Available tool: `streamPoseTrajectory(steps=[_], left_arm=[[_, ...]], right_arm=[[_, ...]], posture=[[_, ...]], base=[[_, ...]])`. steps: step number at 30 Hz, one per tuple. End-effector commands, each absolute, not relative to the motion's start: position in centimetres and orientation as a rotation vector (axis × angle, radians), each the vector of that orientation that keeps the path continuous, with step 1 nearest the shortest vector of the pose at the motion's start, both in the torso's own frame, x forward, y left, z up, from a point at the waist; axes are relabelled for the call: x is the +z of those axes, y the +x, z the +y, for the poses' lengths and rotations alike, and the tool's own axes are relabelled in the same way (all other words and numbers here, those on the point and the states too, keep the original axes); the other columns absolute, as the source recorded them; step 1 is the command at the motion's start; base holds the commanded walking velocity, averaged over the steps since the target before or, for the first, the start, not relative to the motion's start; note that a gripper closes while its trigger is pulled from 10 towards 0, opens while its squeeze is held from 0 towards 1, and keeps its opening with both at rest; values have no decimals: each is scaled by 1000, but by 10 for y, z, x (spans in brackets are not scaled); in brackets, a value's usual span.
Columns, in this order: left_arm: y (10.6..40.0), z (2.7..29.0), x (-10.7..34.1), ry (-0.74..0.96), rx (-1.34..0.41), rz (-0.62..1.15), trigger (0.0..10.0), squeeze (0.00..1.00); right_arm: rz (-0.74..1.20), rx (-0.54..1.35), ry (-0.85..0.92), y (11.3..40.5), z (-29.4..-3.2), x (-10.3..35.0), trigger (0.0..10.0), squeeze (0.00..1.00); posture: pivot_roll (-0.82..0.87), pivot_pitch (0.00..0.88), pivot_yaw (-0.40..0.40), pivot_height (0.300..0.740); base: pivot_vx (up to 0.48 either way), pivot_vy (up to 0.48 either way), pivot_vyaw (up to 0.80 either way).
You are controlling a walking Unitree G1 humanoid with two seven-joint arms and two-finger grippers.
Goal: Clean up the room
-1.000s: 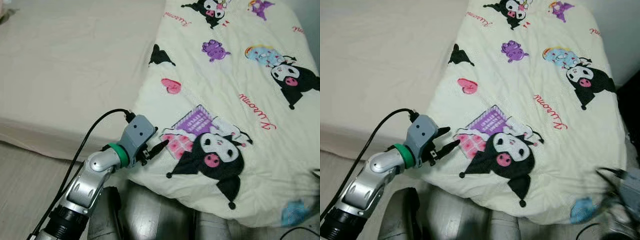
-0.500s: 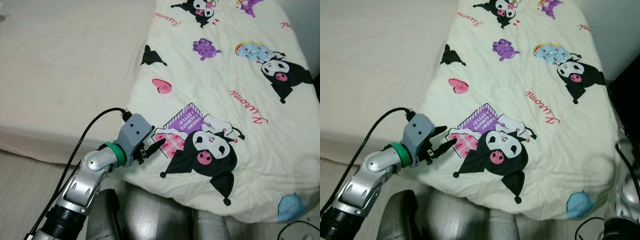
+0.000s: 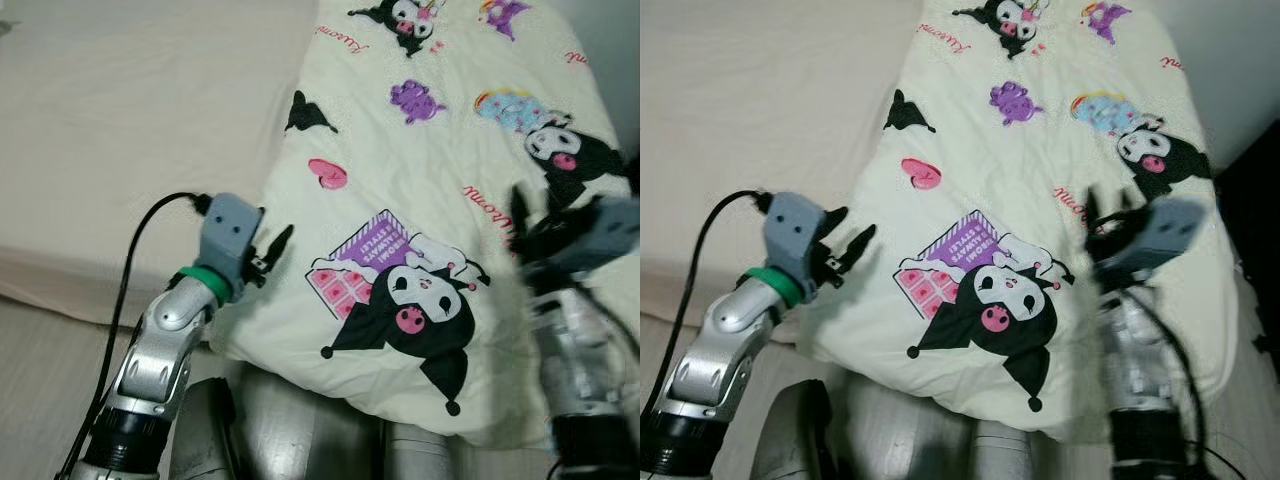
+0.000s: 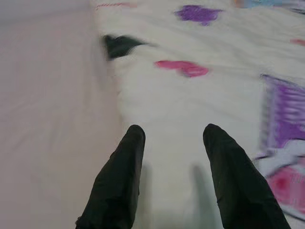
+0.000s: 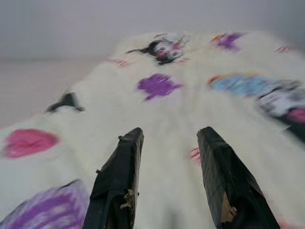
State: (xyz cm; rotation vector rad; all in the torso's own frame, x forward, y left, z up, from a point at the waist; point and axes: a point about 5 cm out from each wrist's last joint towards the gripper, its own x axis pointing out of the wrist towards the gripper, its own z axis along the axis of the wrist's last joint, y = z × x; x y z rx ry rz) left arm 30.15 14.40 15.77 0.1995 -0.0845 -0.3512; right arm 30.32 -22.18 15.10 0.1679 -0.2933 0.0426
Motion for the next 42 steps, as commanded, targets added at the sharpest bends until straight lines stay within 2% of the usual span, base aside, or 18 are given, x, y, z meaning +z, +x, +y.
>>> streamPoseTrajectory(steps=[1, 2, 4, 8, 13, 21, 42], left_arm=[[298, 163, 155, 184, -190, -89, 10000, 0], [298, 163, 155, 184, -190, -89, 10000, 0], [291, 188, 158, 213, 28, -128, 10000, 0], [278, 201, 158, 207, 141, -134, 10000, 0], [274, 200, 158, 199, 154, -135, 10000, 0], [285, 190, 183, 187, 154, -217, 10000, 0], [304, 166, 210, 141, 86, -287, 10000, 0]], right_arm=[[-221, 124, 200, 300, -204, 131, 10000, 0], [-221, 124, 200, 300, -204, 131, 10000, 0], [-135, 274, 216, 302, -181, 119, 10000, 0], [-96, 372, 228, 309, -173, 118, 10000, 0], [-101, 398, 232, 316, -168, 120, 10000, 0], [-144, 431, 245, 320, -156, 126, 10000, 0], [-145, 392, 247, 324, -170, 122, 10000, 0]], posture=[[-42, 38, -48, 547], [-42, 38, -48, 547], [-11, 29, -98, 547], [16, 23, -117, 547], [25, 13, -118, 547], [33, 0, -115, 577], [21, 0, -89, 657]], base=[[0, 0, 0], [0, 0, 0], [0, 0, 0], [0, 0, 0], [0, 0, 0], [0, 0, 0], [0, 0, 0]])
